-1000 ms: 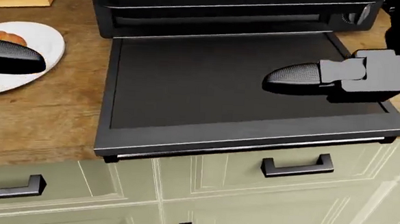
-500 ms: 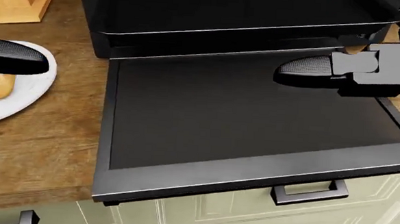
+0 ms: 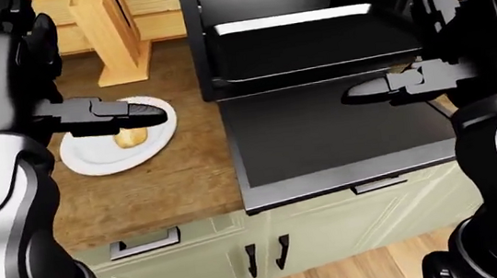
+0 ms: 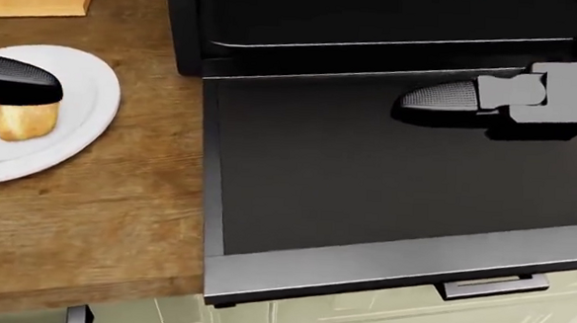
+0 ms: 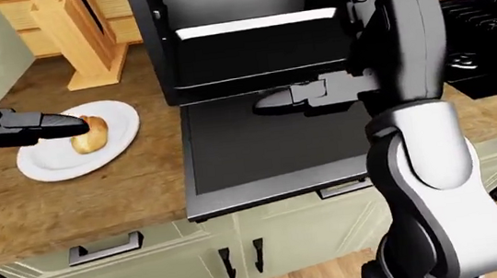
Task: Place the bread on the tray of the toaster oven.
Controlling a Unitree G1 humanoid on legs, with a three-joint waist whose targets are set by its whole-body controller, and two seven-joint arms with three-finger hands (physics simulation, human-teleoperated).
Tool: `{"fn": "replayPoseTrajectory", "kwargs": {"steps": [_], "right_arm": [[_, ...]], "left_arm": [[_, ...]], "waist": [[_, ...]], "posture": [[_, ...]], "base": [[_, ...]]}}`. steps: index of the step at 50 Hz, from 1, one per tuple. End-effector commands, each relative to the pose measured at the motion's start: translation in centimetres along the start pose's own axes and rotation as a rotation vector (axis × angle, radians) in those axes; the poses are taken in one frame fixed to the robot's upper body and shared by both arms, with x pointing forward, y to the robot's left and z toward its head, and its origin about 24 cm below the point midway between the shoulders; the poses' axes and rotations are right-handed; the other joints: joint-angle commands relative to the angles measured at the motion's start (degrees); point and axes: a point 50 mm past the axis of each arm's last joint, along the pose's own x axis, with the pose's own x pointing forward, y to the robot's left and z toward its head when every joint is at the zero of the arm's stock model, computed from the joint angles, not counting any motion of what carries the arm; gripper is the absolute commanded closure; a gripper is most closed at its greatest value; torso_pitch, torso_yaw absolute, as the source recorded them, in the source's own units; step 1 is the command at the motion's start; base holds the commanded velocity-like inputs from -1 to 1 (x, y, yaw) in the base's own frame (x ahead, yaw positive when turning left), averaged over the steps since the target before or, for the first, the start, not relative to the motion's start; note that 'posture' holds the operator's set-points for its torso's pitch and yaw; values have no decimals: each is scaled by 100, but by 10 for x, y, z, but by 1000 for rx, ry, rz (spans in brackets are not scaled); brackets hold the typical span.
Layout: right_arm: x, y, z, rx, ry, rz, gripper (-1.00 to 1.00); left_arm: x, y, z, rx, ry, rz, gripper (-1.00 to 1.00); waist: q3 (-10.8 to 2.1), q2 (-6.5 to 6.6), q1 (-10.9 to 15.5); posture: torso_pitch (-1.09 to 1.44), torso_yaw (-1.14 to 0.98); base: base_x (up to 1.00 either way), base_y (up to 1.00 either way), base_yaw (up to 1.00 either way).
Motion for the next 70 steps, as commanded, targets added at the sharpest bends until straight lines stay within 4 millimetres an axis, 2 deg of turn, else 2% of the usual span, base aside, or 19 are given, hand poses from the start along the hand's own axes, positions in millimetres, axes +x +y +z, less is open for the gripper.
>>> {"fn": "replayPoseTrajectory", "kwargs": {"steps": [1,2,4,7,11,15,17,18,19,20,21,23,27,29,31,32,43,56,70], "right_arm": [[0,-3,11,-15,-63,-19,-100],[-1,-3,10,-11,-62,-22,-100],[0,-3,10,-13,-62,-20,-100],[-1,-3,9,-14,-62,-22,-100],[0,-3,10,-12,-63,-23,-100],[1,-3,9,-7,-63,-23,-100],[1,-3,8,-5,-64,-22,-100],[1,-4,7,-5,-62,-23,-100],[0,-3,7,-3,-64,-20,-100],[-1,-3,7,-2,-64,-20,-100],[-1,-4,7,15,-68,-23,-100],[-1,-5,7,19,-64,-30,-100],[-3,-6,10,12,-68,-36,-100],[-3,-6,9,8,-65,-37,-100],[-3,-6,8,12,-62,-38,-100],[-3,-6,8,7,-62,-37,-100],[-4,-9,7,6,-64,-54,-100],[-9,-14,8,3,-65,-72,-100],[-11,-16,5,7,-62,-78,-100]], "left_arm": [[-2,2,14,10,-80,15,-100],[-2,2,14,10,-81,14,-100],[-3,2,14,12,-80,15,-100],[-3,2,14,14,-81,13,-100],[-1,1,14,12,-80,11,-100],[-1,0,14,13,-77,5,-100],[-1,1,17,16,-81,8,-100],[-1,0,16,16,-79,5,-100],[-3,1,16,17,-78,7,-100],[-4,1,15,20,-75,4,-100],[-3,0,15,15,-75,3,-100],[-3,0,15,15,-75,5,-100],[-3,-1,14,-1,-65,-1,-100],[-3,-2,14,-9,-60,-7,-100],[-1,-4,13,-20,-57,-13,-100],[-1,-4,13,-22,-56,-14,-100],[12,-10,10,33,-17,-52,-100],[16,3,-3,65,135,19,-100],[19,-2,-26,40,293,0,-100]], "waist": [[-147,3,-6],[-247,72,-4],[-258,71,-33],[-292,-103,-75],[-255,-6,-111],[-214,289,-155],[-323,649,-190],[-497,851,-204],[-299,551,-136],[-241,599,-150],[-150,446,-113],[-196,402,-140],[-115,227,-121],[-111,87,-80],[-155,-149,-16],[-104,-21,-22],[-214,103,-57],[-250,102,-93],[-264,77,-85]], "posture": [[0,0],[0,0],[0,0],[0,0],[0,0],[0,0],[0,0],[0,0],[0,0],[0,0],[0,0],[0,0],[0,0],[0,0],[0,0],[0,0],[0,0],[0,0],[0,0]], "base": [[0,0,0],[0,10,0],[0,24,0],[0,27,0],[0,27,0],[0,27,0],[0,27,0],[0,27,0],[0,27,0],[0,27,0],[0,0,0],[0,0,0],[0,0,0],[0,0,0],[0,0,0],[0,0,0],[0,0,0],[0,0,0],[0,0,0]]}}
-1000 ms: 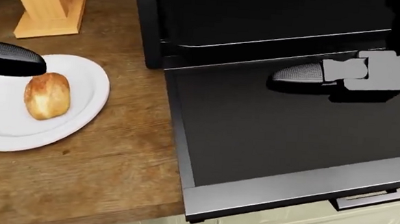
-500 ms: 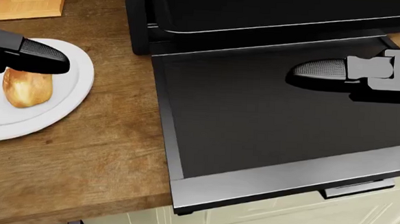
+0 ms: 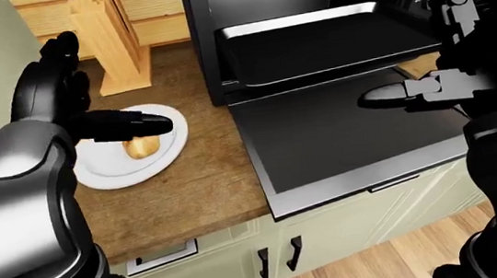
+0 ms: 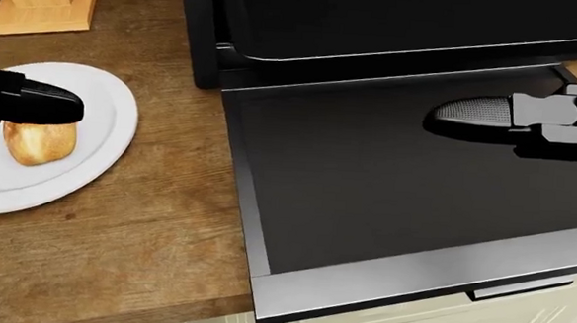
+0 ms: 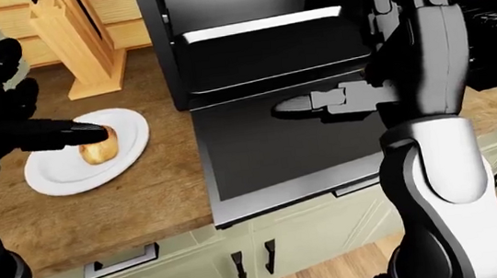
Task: Place the bread on the tray of the toaster oven.
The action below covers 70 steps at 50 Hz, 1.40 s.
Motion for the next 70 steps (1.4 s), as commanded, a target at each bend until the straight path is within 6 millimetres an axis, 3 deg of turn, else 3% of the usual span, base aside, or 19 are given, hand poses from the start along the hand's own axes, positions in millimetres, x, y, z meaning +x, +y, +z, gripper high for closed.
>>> {"fn": "replayPoseTrajectory", "kwargs": {"steps": [1,15,30,70], "right_arm": [[0,-2,13,-4,-73,-10,-100],[-1,-2,11,-3,-70,-15,-100],[-3,-3,8,-5,-62,-20,-100],[-6,-5,4,-11,-53,-27,-100]], "left_arm": [[-3,4,9,6,-60,26,-100],[4,5,-12,9,6,37,-100],[30,4,-33,39,58,46,-100],[56,-3,-43,136,59,94,-100]], "waist": [[-137,8,3],[-145,4,1],[-169,6,12],[-221,3,7]], "posture": [[0,0],[0,0],[0,0],[0,0]], "base": [[0,0,0],[0,0,0],[0,0,0],[0,0,0]]}}
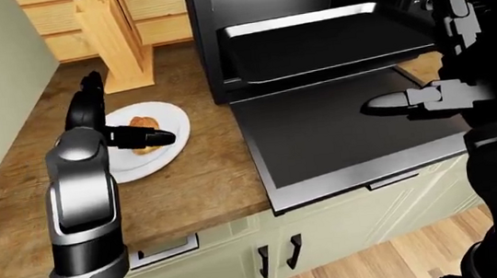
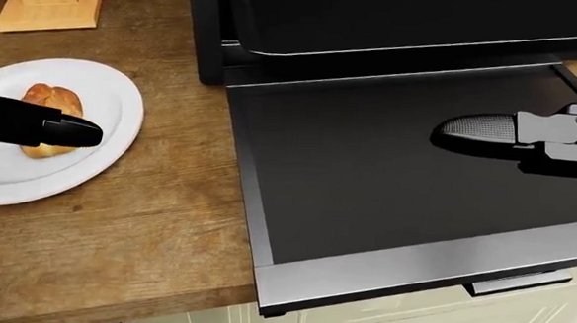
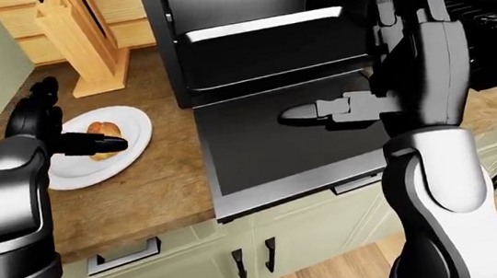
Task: Place the bread on the tray of the toaster oven.
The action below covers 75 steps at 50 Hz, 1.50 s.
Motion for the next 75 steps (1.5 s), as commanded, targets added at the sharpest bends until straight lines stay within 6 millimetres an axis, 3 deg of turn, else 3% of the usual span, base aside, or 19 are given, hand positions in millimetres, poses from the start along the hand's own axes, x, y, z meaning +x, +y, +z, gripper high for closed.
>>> {"fn": "replayPoseTrajectory", "kwargs": {"steps": [1,11,16,21,22,25,54,75], "right_arm": [[0,-1,11,-2,-71,-4,-100],[0,-1,10,-2,-67,-3,-100],[0,-1,11,-4,-68,-4,-100],[0,-1,11,-2,-68,-3,-100],[0,-1,11,-4,-69,-2,-100],[-1,-1,11,-2,-67,-2,-100],[-3,-2,10,-4,-63,-4,-100],[-3,-2,13,-6,-68,-3,-100]], "left_arm": [[-4,8,20,15,-97,44,-100],[-6,10,20,40,-100,47,-98],[-5,9,20,43,-98,45,-76],[-6,8,18,44,-93,42,-69],[-6,8,17,45,-92,43,-57],[-7,8,16,48,-90,40,-47],[-4,0,7,79,-79,28,-57],[-1,-1,5,103,-75,37,-41]], "waist": [[-143,14,-1],[-147,15,-8],[-145,16,-5],[-145,13,-1],[-145,12,-3],[-143,11,-5],[-152,3,1],[-156,1,2]], "posture": [[0,0],[0,0],[0,0],[0,0],[0,0],[0,0],[0,0],[0,0]], "base": [[0,0,0],[0,0,0],[0,0,0],[0,0,0],[0,0,0],[0,0,0],[0,0,0],[0,0,0]]}}
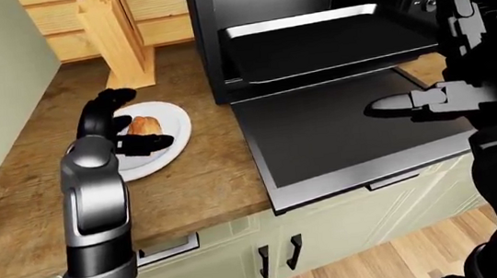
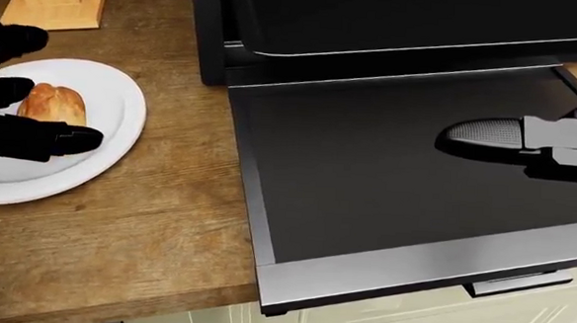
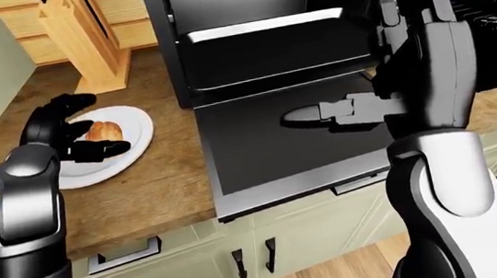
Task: Place the bread on the tray of the toaster oven.
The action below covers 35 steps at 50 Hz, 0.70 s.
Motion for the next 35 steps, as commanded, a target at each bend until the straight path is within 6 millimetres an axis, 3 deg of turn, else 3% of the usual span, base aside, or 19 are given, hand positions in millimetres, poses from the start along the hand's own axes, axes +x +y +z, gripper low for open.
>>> {"fn": "replayPoseTrajectory", "kwargs": {"steps": [1,22,35], "right_arm": [[0,-1,11,-3,-66,-5,-100],[-2,-1,10,-2,-64,-7,-100],[-2,-2,12,-6,-67,-8,-100]], "left_arm": [[-5,10,19,3,-88,46,-40],[-1,5,10,57,-72,53,-18],[0,6,14,61,-80,62,8]], "waist": [[-136,12,-1],[-144,16,1],[-146,13,-4]], "posture": [[0,0],[0,0],[0,0]], "base": [[0,0,0],[0,0,0],[0,0,0]]}}
